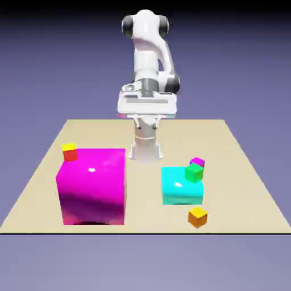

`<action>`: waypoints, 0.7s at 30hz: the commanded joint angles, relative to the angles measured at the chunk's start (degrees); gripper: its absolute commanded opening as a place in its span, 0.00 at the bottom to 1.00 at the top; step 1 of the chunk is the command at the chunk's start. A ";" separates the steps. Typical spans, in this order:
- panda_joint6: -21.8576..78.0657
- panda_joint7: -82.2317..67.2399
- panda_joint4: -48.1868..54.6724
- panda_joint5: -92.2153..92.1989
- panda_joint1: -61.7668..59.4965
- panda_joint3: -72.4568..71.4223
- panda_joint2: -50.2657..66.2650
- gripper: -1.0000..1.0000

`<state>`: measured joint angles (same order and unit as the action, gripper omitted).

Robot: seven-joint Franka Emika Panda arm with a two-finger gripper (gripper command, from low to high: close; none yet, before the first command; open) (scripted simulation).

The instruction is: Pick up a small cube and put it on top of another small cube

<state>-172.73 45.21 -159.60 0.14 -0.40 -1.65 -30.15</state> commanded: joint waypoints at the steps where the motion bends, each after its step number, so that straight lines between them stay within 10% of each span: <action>1: 1.06 2.28 1.16 0.12 -0.90 -1.37 2.08 0.50; 21: 22.23 47.89 24.38 2.44 -18.95 -28.67 43.61 0.50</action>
<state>-150.50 93.09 -135.23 2.58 -19.35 -30.31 13.45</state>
